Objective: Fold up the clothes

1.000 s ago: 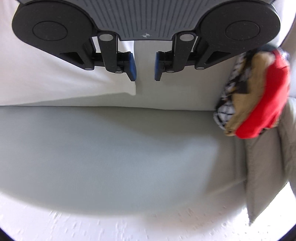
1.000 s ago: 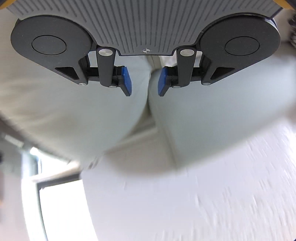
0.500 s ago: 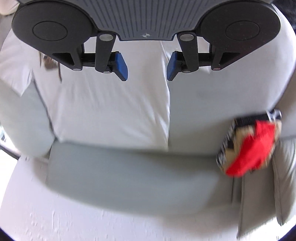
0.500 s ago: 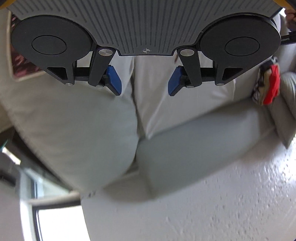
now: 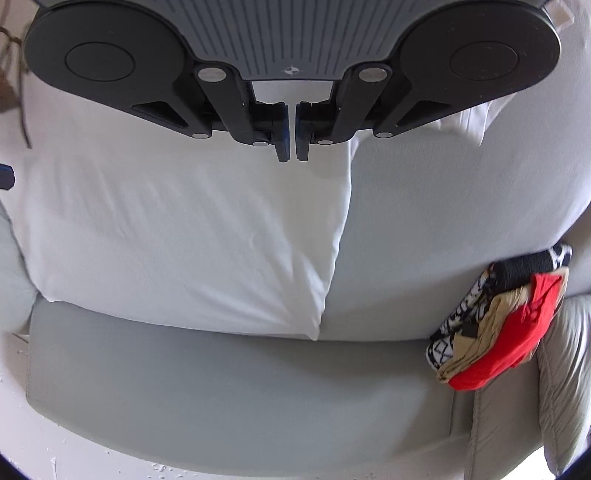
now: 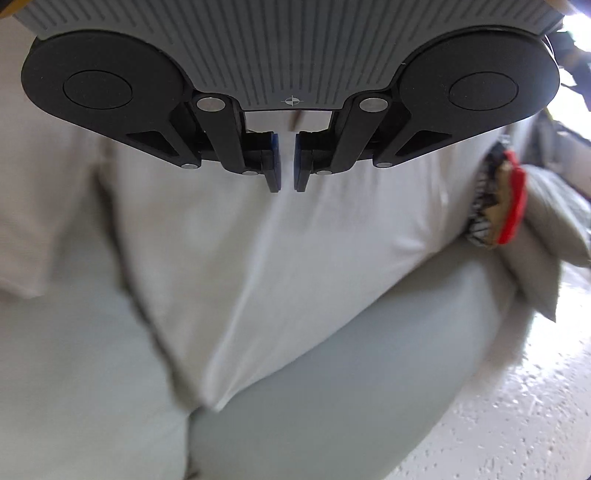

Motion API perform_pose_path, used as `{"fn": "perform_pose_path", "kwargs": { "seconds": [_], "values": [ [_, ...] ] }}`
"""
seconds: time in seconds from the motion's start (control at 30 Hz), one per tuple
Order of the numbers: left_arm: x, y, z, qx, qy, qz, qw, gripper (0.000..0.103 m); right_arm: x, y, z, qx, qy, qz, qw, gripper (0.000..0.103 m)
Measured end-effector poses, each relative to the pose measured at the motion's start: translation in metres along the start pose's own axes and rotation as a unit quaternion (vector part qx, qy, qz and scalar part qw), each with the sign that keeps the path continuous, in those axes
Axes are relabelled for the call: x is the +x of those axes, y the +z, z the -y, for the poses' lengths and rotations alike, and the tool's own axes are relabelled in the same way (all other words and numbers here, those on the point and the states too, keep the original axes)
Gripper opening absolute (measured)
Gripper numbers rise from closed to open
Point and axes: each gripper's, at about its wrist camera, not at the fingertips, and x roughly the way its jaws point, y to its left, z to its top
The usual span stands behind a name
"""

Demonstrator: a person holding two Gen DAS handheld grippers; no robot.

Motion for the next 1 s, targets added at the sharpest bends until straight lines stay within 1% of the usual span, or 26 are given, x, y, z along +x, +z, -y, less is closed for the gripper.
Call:
{"fn": "perform_pose_path", "kwargs": {
  "seconds": [0.03, 0.07, 0.1, 0.13, 0.17, 0.2, 0.23, 0.3, 0.33, 0.37, 0.4, 0.43, 0.47, 0.53, 0.6, 0.63, 0.73, 0.83, 0.87, 0.9, 0.93, 1.0],
  "values": [
    [0.009, 0.001, -0.001, 0.007, 0.022, -0.008, 0.9997, 0.003, 0.007, 0.002, 0.005, -0.004, -0.017, -0.003, 1.000, 0.009],
    [0.013, 0.000, -0.004, 0.008, 0.043, -0.014, 0.9989, 0.004, 0.008, 0.003, 0.011, -0.008, -0.039, 0.010, 0.999, 0.000],
    [0.016, -0.002, -0.007, 0.006, 0.063, -0.019, 0.9978, 0.005, 0.003, 0.003, 0.018, 0.002, -0.066, 0.035, 0.997, 0.000],
    [0.015, -0.003, -0.007, 0.010, 0.079, -0.021, 0.9966, 0.005, -0.006, 0.003, 0.024, 0.018, -0.110, 0.063, 0.992, 0.000],
    [0.012, -0.003, -0.007, 0.016, 0.093, -0.021, 0.9953, 0.005, -0.013, 0.003, 0.025, 0.017, -0.182, 0.089, 0.979, 0.000],
    [0.010, -0.004, -0.006, 0.024, 0.107, -0.022, 0.9937, 0.005, -0.015, 0.001, 0.025, -0.002, -0.232, 0.094, 0.968, 0.000],
    [0.010, -0.005, -0.006, 0.027, 0.113, -0.025, 0.9929, 0.005, -0.013, 0.000, 0.025, -0.028, -0.260, 0.087, 0.961, 0.000],
    [0.011, -0.006, -0.008, 0.030, 0.118, -0.031, 0.9921, 0.004, -0.009, -0.006, 0.015, -0.089, -0.290, 0.067, 0.951, 0.000],
    [0.009, -0.005, -0.008, 0.031, 0.114, -0.032, 0.9925, 0.004, -0.012, -0.009, 0.005, -0.106, -0.296, 0.065, 0.947, 0.000],
    [0.005, -0.003, -0.009, 0.029, 0.103, -0.034, 0.9937, 0.004, -0.018, -0.011, -0.004, -0.114, -0.297, 0.068, 0.946, 0.001],
    [-0.003, -0.002, -0.009, 0.026, 0.092, -0.033, 0.9949, 0.005, -0.028, -0.015, -0.013, -0.114, -0.290, 0.075, 0.947, 0.011],
    [-0.013, -0.002, -0.008, 0.023, 0.081, -0.031, 0.9959, 0.007, -0.040, -0.019, -0.022, -0.111, -0.278, 0.083, 0.951, 0.017],
    [-0.023, -0.001, -0.008, 0.024, 0.069, -0.026, 0.9970, 0.007, -0.053, -0.026, -0.031, -0.115, -0.267, 0.086, 0.953, 0.020],
    [-0.052, -0.005, -0.002, 0.032, 0.042, -0.018, 0.9984, 0.010, -0.081, -0.041, -0.050, -0.131, -0.247, 0.091, 0.956, 0.022],
    [-0.083, -0.011, 0.004, 0.040, 0.013, -0.012, 0.9990, 0.012, -0.110, -0.059, -0.069, -0.144, -0.225, 0.099, 0.959, 0.029],
    [-0.100, -0.015, 0.007, 0.041, -0.003, -0.008, 0.9991, 0.014, -0.127, -0.068, -0.077, -0.148, -0.213, 0.105, 0.960, 0.031],
    [-0.150, -0.029, 0.009, 0.043, -0.046, 0.000, 0.9980, 0.016, -0.178, -0.097, -0.094, -0.152, -0.178, 0.114, 0.966, 0.034],
    [-0.199, -0.043, 0.009, 0.046, -0.085, 0.010, 0.9953, 0.019, -0.225, -0.125, -0.108, -0.154, -0.144, 0.116, 0.971, 0.042],
    [-0.211, -0.049, 0.010, 0.049, -0.095, 0.011, 0.9942, 0.025, -0.236, -0.135, -0.110, -0.153, -0.136, 0.112, 0.972, 0.047],
    [-0.222, -0.056, 0.012, 0.054, -0.105, 0.013, 0.9930, 0.028, -0.243, -0.144, -0.110, -0.150, -0.128, 0.103, 0.975, 0.049],
    [-0.229, -0.064, 0.013, 0.057, -0.112, 0.010, 0.9920, 0.034, -0.245, -0.154, -0.109, -0.146, -0.123, 0.092, 0.977, 0.050],
    [-0.230, -0.083, 0.020, 0.057, -0.119, -0.011, 0.9912, 0.039, -0.242, -0.174, -0.103, -0.137, -0.123, 0.068, 0.981, 0.051]
  ]
}}
